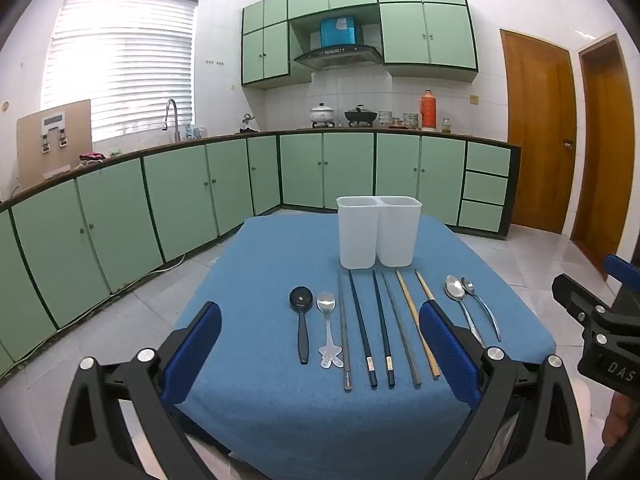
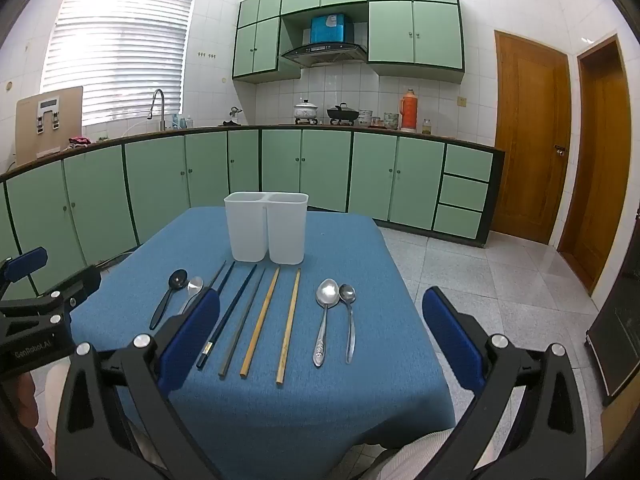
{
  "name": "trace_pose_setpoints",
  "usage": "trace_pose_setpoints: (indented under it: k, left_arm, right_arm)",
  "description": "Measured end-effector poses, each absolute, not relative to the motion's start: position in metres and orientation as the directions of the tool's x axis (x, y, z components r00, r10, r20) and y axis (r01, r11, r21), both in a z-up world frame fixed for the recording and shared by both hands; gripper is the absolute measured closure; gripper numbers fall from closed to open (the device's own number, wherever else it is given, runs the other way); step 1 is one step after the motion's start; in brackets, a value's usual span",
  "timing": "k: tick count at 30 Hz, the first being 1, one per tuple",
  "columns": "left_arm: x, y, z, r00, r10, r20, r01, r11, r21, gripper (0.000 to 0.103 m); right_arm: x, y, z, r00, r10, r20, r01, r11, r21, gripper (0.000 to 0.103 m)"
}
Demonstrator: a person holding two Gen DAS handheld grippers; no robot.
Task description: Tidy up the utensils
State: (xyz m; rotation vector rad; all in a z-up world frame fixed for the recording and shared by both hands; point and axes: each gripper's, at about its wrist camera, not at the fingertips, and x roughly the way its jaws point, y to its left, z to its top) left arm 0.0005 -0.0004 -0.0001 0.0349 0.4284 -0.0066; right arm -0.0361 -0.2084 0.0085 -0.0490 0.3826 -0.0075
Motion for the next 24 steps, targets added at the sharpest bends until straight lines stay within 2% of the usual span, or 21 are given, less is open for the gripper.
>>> trace_pose_setpoints:
  k: [24]
  left_arm:
    - [-0.0008, 0.0023, 0.0005, 0.916, 0.008, -0.402, 0.006, 0.999, 0.035, 0.006]
  right_arm:
    - [-0.0338, -0.2064, 0.0073, 0.927, -0.016, -0.375, -0.002, 0.999, -0.048, 0.005]
